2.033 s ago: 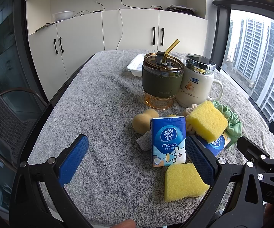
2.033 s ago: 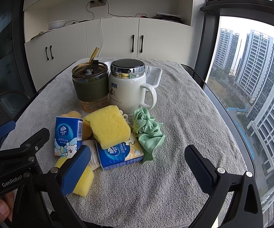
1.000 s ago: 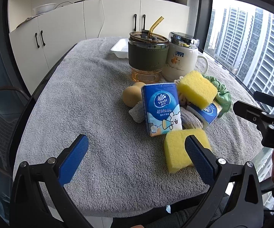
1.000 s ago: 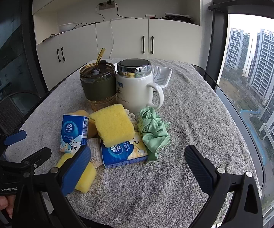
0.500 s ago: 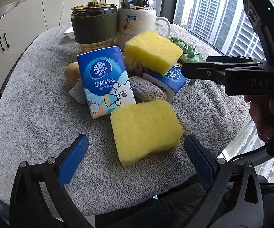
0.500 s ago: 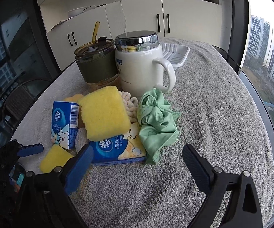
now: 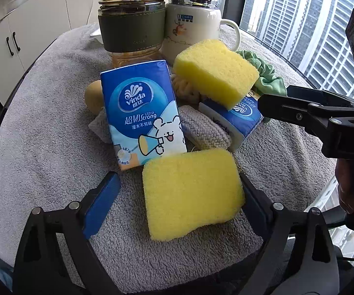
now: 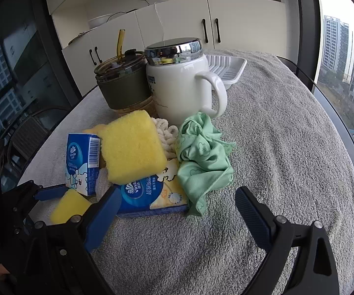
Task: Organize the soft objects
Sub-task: 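Grasp the yellow sponge with the left tool while the right tool grasps the mint-green cloth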
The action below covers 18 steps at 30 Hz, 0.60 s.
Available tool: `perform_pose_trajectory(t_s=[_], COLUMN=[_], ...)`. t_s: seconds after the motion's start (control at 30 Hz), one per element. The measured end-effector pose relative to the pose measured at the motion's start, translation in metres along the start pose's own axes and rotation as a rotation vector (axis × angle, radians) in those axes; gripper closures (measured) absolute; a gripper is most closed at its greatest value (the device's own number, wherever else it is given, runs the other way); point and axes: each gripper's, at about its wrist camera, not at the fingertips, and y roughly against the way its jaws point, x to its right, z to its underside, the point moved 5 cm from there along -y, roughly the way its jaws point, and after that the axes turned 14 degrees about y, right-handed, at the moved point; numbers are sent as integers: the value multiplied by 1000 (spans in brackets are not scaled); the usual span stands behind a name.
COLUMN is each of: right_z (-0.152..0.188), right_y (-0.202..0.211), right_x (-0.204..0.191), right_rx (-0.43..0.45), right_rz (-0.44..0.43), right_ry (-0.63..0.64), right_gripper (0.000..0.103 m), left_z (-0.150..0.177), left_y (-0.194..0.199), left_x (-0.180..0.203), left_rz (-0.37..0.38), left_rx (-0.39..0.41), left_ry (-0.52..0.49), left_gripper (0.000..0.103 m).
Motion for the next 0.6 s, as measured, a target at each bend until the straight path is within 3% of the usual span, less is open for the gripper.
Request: perform_pose_trajectory(t_s=[0.03,0.13,0.6], right_z=[0,-1,-15], right_y=[1,2,-12], right_x=[2,6,20], right_rx=[2,2,-27], right_rz=[1,4,56], right_ry=[-3,2,-9], right_gripper=[7,10,24], left_z=[-1,0,10], left_y=[3,8,19], left_x=[0,-5,-21], left_rz=[12,49,136], left_rx=[4,4,13], left_ry=[4,28,10], left_gripper=[38,41,43])
